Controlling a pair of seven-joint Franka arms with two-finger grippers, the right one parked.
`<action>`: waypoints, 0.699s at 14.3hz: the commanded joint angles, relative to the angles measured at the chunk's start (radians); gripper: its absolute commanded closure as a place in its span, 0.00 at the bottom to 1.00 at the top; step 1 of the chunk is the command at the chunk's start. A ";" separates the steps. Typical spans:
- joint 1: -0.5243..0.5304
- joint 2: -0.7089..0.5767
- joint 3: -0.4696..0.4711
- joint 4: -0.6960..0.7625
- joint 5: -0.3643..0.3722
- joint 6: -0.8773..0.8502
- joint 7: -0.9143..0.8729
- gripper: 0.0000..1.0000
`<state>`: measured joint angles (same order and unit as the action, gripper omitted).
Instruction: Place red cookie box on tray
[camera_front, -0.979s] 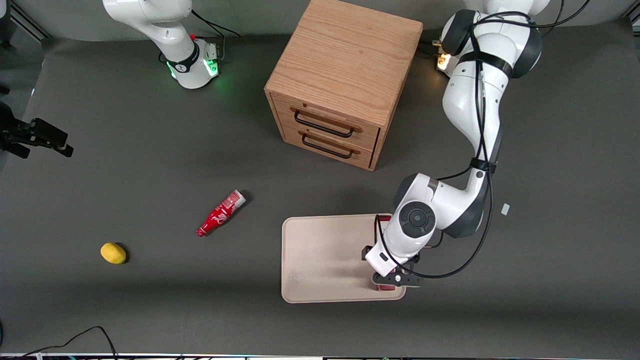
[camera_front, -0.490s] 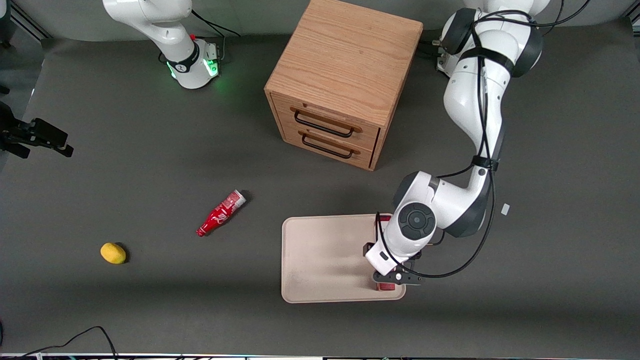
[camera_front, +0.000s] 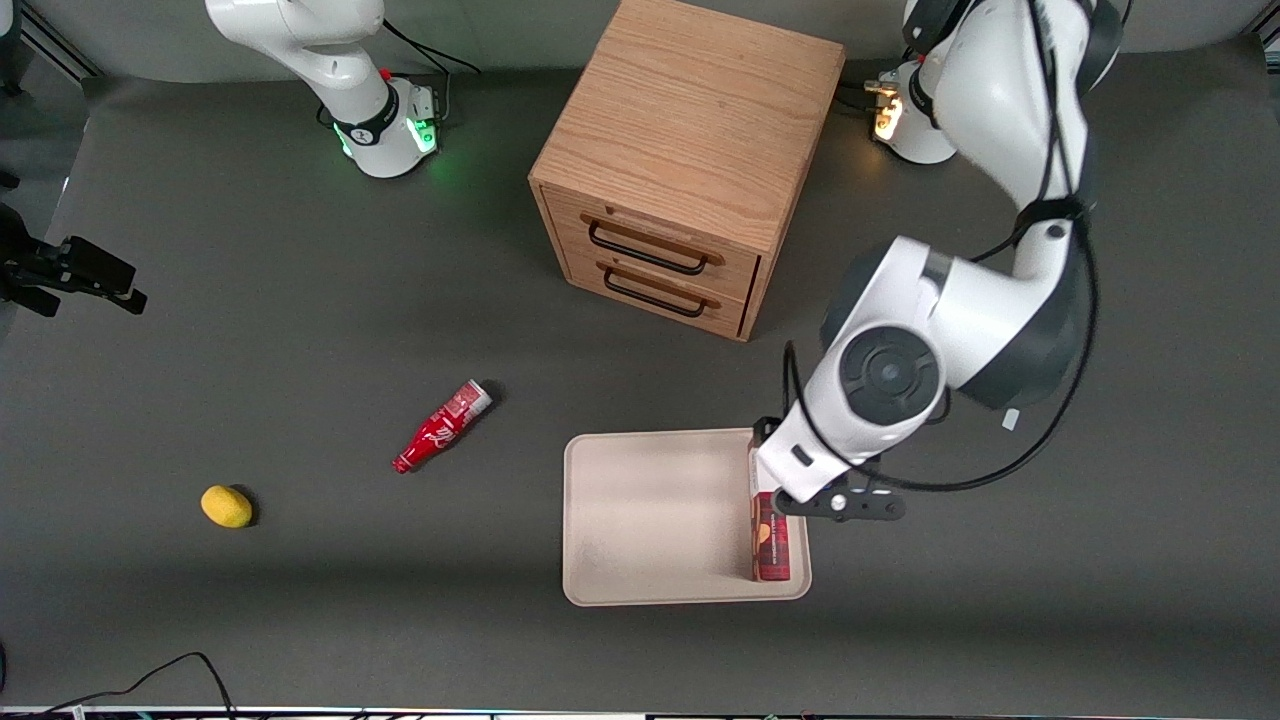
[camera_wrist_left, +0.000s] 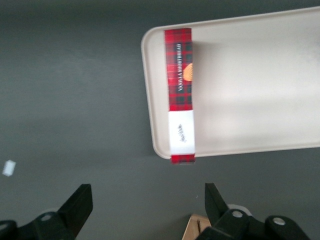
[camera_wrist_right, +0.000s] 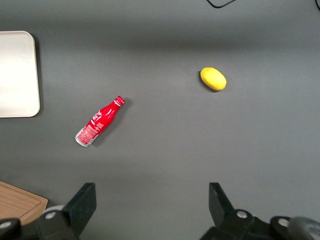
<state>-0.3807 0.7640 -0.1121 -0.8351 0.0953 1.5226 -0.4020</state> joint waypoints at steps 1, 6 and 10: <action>0.058 -0.177 0.005 -0.259 -0.008 0.046 0.113 0.00; 0.131 -0.484 0.073 -0.717 -0.008 0.229 0.329 0.00; 0.132 -0.621 0.187 -0.864 -0.011 0.235 0.453 0.00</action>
<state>-0.2432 0.2535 0.0404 -1.5662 0.0919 1.7199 0.0145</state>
